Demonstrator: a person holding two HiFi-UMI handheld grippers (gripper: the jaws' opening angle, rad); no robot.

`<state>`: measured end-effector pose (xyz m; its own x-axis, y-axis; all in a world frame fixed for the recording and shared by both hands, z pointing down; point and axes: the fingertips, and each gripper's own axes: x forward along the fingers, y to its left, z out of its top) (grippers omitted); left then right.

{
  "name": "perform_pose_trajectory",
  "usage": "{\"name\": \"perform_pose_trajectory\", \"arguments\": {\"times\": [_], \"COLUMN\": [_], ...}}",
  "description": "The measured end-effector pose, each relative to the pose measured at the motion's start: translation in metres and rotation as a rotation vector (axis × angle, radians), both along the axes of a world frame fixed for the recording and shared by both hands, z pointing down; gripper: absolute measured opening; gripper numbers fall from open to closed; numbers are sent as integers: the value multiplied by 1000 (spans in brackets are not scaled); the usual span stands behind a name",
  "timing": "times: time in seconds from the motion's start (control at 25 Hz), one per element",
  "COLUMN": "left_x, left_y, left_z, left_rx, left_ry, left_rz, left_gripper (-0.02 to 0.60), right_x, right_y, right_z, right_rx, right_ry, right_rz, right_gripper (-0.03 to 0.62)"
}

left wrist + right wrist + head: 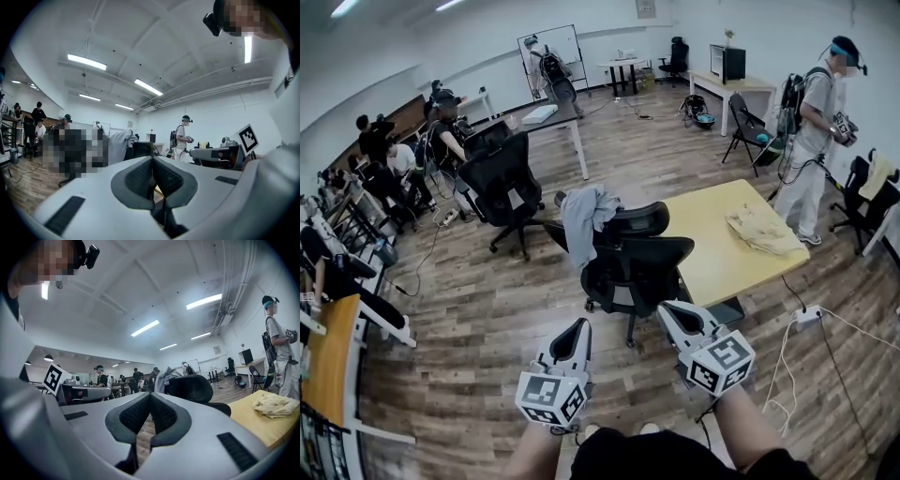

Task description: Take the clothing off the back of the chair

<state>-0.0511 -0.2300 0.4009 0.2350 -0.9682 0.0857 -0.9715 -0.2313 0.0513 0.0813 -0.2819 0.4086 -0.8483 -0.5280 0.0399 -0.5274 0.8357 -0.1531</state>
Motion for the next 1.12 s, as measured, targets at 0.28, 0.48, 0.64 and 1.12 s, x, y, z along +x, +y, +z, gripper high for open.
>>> {"name": "perform_pose_trajectory", "arguments": {"times": [0.28,0.48,0.64,1.12], "left_x": [-8,-16,-26,-59], "left_y": [-24,-44,-61,-128], "left_z": [1,1,2,7], "left_rx": [-1,5,5,-1], "left_ry": [1,3,4,-9], "left_rz": [-21,-18,-16,13], "left_gripper": [20,20,20,214], "right_x": [3,2,-2,-25], "right_y": [-15,-30,-42,-89], "right_z": [9,11,12,18], "right_rx": [-20,-23,-24,-43], "right_ry": [0,0,4,23], "right_rz": [4,25,43,92], "right_gripper": [12,12,12,13]}}
